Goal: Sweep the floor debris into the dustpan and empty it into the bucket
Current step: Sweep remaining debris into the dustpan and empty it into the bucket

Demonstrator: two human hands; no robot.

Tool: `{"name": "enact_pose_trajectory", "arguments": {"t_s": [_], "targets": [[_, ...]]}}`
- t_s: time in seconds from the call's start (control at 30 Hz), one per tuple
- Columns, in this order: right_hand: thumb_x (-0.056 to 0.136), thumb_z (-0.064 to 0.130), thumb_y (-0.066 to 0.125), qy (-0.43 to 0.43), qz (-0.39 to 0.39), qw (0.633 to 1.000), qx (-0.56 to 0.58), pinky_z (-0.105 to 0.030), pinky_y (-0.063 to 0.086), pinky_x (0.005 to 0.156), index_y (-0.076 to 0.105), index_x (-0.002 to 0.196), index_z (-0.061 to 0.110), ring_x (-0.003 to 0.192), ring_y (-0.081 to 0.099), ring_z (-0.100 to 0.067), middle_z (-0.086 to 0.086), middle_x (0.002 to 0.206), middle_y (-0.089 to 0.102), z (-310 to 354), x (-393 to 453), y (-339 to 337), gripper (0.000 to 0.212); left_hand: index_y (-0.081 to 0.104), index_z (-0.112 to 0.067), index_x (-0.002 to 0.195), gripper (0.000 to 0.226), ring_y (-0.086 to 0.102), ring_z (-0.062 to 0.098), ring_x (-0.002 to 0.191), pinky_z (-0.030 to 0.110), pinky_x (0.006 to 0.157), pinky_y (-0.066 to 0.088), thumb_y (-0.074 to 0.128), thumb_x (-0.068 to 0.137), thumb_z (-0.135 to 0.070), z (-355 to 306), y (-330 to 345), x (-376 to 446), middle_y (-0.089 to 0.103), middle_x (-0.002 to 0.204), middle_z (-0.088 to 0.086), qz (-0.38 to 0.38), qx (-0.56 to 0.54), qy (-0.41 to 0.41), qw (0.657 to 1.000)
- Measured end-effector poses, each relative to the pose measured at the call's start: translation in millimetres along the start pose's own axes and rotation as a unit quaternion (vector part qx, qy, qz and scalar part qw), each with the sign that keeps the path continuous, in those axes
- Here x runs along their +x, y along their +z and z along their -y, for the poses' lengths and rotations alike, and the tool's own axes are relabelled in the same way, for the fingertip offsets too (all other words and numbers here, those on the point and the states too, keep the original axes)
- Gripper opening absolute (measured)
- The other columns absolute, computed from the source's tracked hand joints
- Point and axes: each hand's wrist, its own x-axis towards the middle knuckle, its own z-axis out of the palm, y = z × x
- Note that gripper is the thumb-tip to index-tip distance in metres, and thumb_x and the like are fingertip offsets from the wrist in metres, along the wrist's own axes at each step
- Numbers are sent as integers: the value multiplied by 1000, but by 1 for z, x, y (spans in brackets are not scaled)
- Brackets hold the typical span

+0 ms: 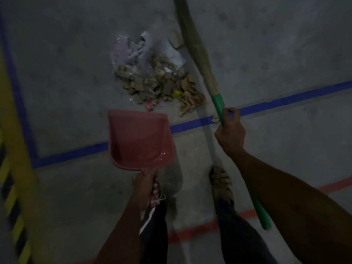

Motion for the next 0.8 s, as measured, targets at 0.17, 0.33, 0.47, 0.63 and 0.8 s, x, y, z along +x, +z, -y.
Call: {"name": "enact_pose_trajectory", "arguments": {"t_s": [0.17, 0.33, 0.47, 0.63, 0.8], "targets": [[84, 8, 66, 32, 5, 999, -43, -35, 40, 57, 19, 154, 6, 87, 59, -37, -14, 151, 24, 45, 42, 25, 84, 51, -11, 65, 38, 30, 12, 31, 13, 39, 23, 56, 98, -28, -24, -43, 24, 38, 46, 2, -4, 31, -32, 999], [82, 11, 67, 34, 28, 999, -21, -49, 55, 81, 15, 156, 8, 118, 52, -38, -13, 155, 23, 64, 95, 60, 91, 50, -15, 64, 38, 28, 11, 32, 13, 40, 22, 55, 98, -32, -31, -49, 61, 36, 45, -1, -19, 15, -61, 998], [82, 7, 68, -5, 40, 998, -50, -48, 51, 77, 21, 154, 13, 114, 49, -38, -7, 156, 24, 56, 137, 89, 86, 43, -16, 58, 36, 26, 12, 30, 12, 37, 21, 54, 92, -18, -37, -36, 102, 32, 46, 1, -20, 11, -70, 997], [84, 19, 73, 22, 34, 996, -80, -46, 51, 77, 17, 154, 9, 117, 48, -37, -11, 154, 24, 26, 195, 124, 91, 41, -16, 58, 36, 22, 11, 28, 10, 37, 18, 51, 93, -13, -48, -7, 161, 30, 43, -1, -21, 39, -87, 995], [85, 28, 73, -36, 53, 993, -100, -43, 46, 69, 31, 146, 7, 112, 48, -38, -13, 147, 33, -10, 224, 154, 77, 42, -17, 55, 34, 22, 12, 30, 10, 39, 19, 54, 87, -17, -59, 2, 213, 30, 45, -1, -17, 76, -102, 992]]}}
